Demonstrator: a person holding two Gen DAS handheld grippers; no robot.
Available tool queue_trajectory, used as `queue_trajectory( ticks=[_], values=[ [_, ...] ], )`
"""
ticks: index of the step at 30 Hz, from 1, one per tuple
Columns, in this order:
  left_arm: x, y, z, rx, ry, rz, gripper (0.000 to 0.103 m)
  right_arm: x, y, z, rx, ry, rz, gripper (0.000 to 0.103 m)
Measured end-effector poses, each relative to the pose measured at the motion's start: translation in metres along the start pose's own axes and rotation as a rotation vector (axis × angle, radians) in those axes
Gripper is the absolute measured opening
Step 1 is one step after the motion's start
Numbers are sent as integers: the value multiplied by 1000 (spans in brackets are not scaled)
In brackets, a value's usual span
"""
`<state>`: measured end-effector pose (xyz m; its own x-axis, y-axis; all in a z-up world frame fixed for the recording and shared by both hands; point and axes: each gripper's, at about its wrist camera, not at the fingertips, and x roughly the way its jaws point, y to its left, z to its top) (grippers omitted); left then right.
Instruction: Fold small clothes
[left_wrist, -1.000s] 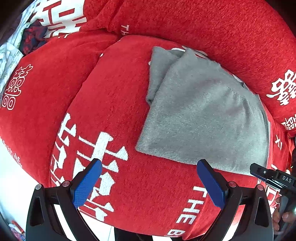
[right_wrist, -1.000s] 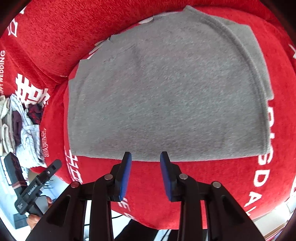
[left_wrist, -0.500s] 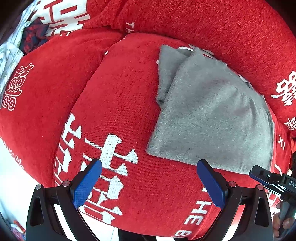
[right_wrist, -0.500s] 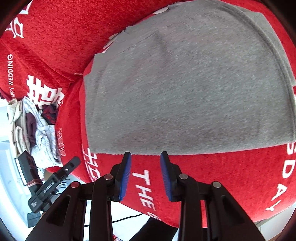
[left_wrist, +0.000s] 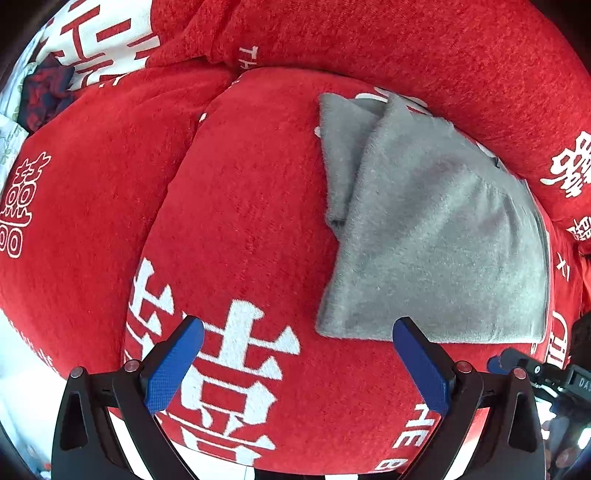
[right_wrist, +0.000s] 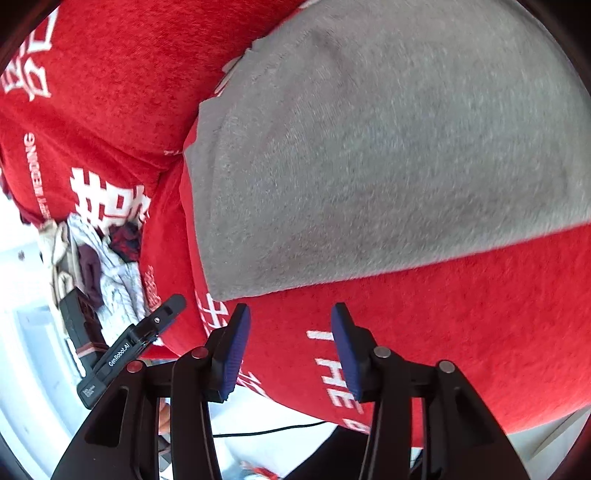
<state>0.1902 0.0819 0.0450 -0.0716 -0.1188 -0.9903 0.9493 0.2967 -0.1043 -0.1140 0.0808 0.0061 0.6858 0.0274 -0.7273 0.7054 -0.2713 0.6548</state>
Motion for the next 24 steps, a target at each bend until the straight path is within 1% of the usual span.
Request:
queue_trajectory(
  ticks=[5, 13, 20, 24],
  values=[
    [0, 8, 8, 2, 3, -6, 103, 11, 0, -9, 38, -12, 16, 49],
    [-4, 23, 11, 23, 5, -6, 103, 24, -3, -17, 103, -29, 48, 49],
    [-3, 43, 17, -3, 11, -1, 103, 35, 8, -13, 125, -41, 75, 49],
    [2, 49, 21, -25, 21, -19, 103, 39, 15, -13, 122, -53, 88, 49]
  ],
)
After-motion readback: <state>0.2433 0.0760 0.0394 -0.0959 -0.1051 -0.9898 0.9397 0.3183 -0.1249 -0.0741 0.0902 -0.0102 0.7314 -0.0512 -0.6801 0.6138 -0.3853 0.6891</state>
